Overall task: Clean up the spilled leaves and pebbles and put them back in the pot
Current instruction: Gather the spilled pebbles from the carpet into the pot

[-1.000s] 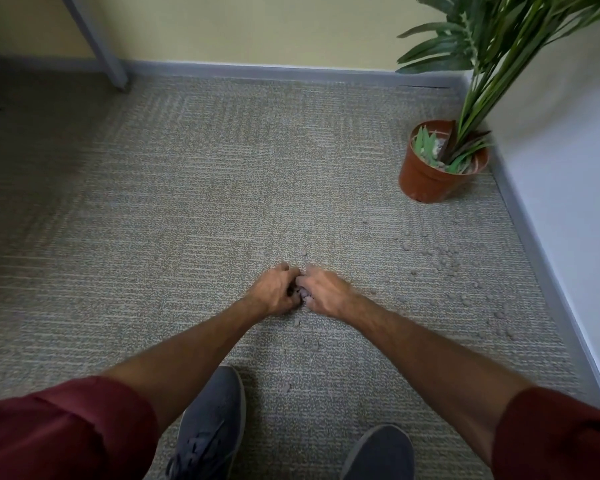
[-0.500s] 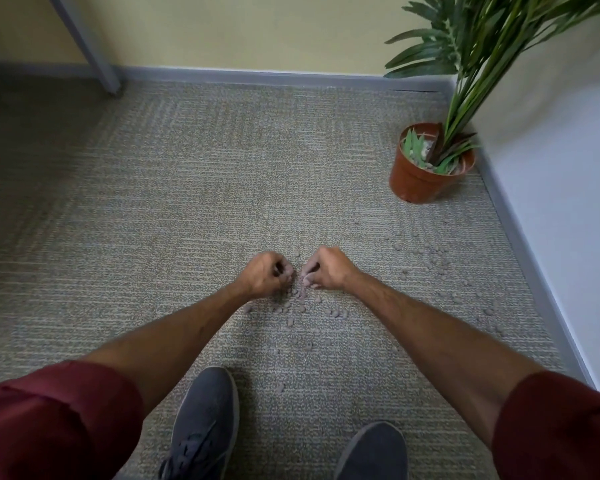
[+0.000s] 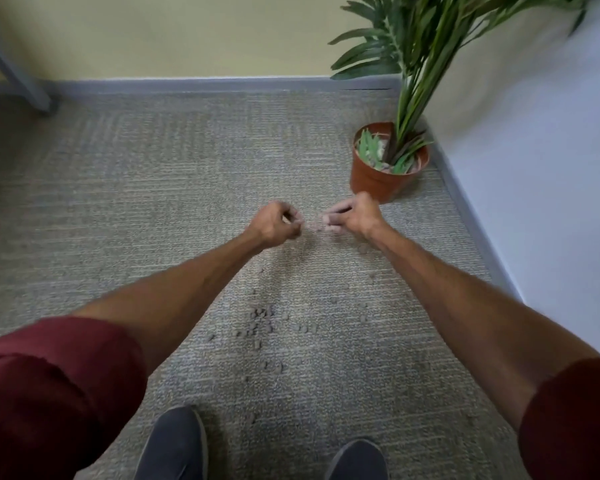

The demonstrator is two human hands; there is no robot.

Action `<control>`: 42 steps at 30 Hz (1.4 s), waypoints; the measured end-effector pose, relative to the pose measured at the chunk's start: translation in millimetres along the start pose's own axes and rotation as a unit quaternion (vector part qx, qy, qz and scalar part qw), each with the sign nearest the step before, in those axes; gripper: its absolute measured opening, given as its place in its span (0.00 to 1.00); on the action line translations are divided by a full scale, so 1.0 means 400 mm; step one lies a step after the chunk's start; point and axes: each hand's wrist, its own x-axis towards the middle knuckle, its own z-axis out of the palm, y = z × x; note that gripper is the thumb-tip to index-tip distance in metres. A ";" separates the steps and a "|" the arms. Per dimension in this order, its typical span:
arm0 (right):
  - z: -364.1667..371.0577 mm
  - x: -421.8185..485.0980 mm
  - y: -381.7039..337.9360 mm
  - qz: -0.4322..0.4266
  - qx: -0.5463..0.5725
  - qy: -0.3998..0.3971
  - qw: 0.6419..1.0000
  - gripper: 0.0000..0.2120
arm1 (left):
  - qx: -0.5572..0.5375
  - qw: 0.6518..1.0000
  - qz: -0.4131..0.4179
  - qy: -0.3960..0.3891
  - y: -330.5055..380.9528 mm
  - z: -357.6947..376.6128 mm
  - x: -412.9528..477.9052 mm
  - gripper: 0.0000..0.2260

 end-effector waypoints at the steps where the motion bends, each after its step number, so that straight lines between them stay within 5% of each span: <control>1: -0.031 0.018 0.005 0.003 0.011 0.023 1.000 0.14 | -0.008 1.000 -0.001 0.002 0.032 0.007 0.026 0.10; 6: -0.187 0.104 0.012 0.033 0.065 0.122 0.990 0.07 | -0.044 0.999 0.002 -0.020 0.194 0.061 0.159 0.04; 15: -0.302 0.244 -0.063 0.071 0.069 0.227 0.969 0.12 | 0.008 0.999 0.032 0.028 0.380 0.158 0.396 0.05; 24: -0.281 0.277 -0.061 0.061 -0.051 0.309 0.948 0.06 | -0.062 0.996 0.043 0.045 0.356 0.141 0.431 0.09; 29: -0.203 0.207 -0.059 -0.003 -0.059 0.328 0.943 0.12 | -0.056 0.996 0.046 0.061 0.261 0.091 0.341 0.06; 32: -0.126 0.164 -0.054 -0.036 -0.074 0.257 0.963 0.09 | -0.031 0.999 0.008 0.032 0.163 0.057 0.278 0.08; 36: -0.007 0.121 -0.014 -0.006 -0.171 0.014 0.985 0.09 | 0.089 0.996 0.005 0.009 0.006 0.015 0.178 0.06; 39: 0.103 0.095 0.035 -0.025 -0.329 -0.060 0.942 0.08 | 0.224 0.974 -0.003 -0.035 -0.113 -0.012 0.099 0.08; 42: 0.164 0.101 0.079 -0.044 -0.425 -0.055 0.902 0.25 | 0.326 0.943 -0.004 -0.075 -0.204 -0.024 0.025 0.11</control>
